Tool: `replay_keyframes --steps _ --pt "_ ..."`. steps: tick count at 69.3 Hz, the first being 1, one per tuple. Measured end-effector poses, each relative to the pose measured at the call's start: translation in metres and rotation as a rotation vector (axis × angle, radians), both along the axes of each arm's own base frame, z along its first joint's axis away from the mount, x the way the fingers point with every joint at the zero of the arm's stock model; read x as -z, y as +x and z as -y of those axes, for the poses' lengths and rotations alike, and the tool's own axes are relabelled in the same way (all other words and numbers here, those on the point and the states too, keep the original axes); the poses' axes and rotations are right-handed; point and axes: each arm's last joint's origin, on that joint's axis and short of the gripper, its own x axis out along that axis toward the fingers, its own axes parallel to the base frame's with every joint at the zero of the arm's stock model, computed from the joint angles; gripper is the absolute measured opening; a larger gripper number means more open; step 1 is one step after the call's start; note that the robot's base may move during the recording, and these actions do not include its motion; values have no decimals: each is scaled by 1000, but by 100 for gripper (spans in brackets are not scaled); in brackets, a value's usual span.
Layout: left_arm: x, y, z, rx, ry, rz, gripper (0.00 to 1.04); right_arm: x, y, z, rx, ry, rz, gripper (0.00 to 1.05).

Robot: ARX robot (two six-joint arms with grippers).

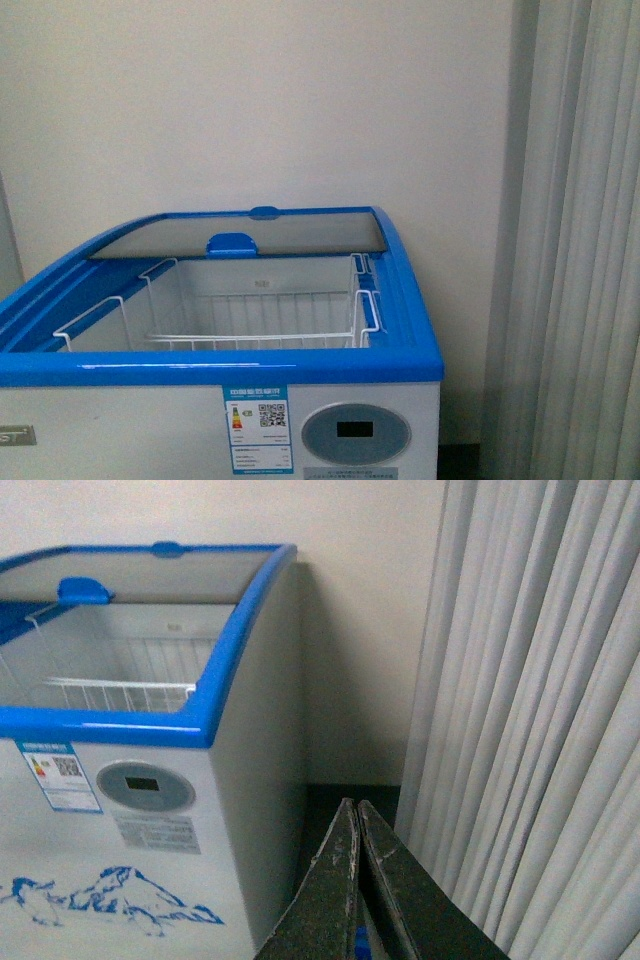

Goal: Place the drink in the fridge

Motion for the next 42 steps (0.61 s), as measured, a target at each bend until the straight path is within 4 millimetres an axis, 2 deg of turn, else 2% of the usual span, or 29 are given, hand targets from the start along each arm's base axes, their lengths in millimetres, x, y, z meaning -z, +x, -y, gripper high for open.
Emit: replay_keyframes --steps 6,16,36,42 --pt "0 0 0 0 0 0 3 5 -3 0 -3 0 15 3" --pt "0 0 0 1 0 0 3 26 -5 0 0 0 -9 3" --pt "0 0 0 1 0 0 3 40 -10 0 0 0 1 3" --pt "0 0 0 1 0 0 3 45 -17 0 0 0 -22 3"
